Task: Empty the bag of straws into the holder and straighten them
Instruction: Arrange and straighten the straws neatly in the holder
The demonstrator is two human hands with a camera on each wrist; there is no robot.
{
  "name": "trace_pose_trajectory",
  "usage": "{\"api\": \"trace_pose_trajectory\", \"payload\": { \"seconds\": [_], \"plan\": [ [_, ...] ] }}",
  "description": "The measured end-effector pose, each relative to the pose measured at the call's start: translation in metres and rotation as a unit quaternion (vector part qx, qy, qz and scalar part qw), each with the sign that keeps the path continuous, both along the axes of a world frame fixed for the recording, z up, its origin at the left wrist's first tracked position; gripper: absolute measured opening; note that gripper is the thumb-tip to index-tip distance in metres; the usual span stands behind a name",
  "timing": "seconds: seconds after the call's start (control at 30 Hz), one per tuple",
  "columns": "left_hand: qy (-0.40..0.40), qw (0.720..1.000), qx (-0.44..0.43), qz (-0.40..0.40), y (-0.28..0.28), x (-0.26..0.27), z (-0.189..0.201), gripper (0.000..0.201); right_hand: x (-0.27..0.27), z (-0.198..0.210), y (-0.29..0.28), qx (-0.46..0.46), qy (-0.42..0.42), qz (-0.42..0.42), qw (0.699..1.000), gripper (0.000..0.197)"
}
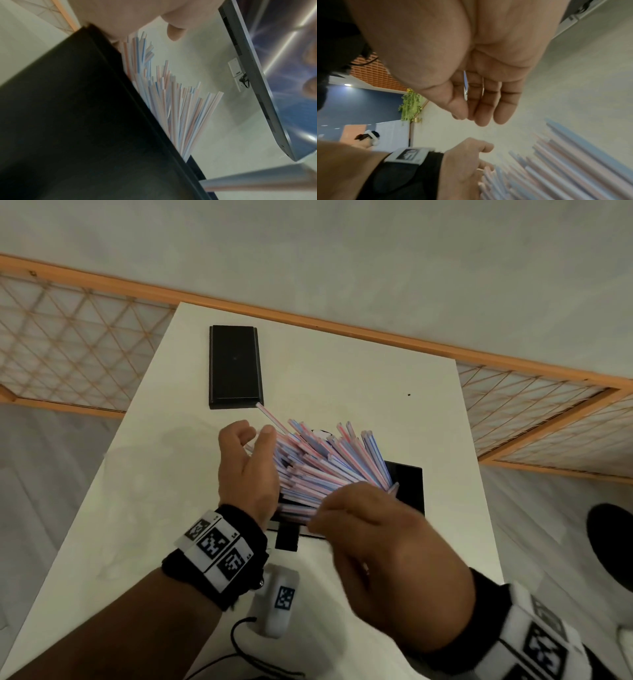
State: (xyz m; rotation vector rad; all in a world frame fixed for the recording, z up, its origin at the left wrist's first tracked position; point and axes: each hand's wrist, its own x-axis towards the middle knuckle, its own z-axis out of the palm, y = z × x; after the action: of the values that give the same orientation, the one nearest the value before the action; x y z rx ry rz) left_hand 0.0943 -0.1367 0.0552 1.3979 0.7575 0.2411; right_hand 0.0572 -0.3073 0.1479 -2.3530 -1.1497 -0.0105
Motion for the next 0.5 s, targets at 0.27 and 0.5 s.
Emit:
{"api": "trace_pose_trajectory", "payload": {
  "seconds": [0.27,0.5],
  "plan": [
    [0.008,0.993,0.119,-0.011,-0.013,0.001,0.000,0.046,0.041,-0.025,-0.041,-0.329,0.146,-0.096,0.928,0.064],
    [-0.009,0.985,0.168,-0.031,-0.014,0.000,0.002,0.058,0.045,-0.067,-0.042,-0.279,0.153,-0.073,0.945,0.015]
  ]
}}
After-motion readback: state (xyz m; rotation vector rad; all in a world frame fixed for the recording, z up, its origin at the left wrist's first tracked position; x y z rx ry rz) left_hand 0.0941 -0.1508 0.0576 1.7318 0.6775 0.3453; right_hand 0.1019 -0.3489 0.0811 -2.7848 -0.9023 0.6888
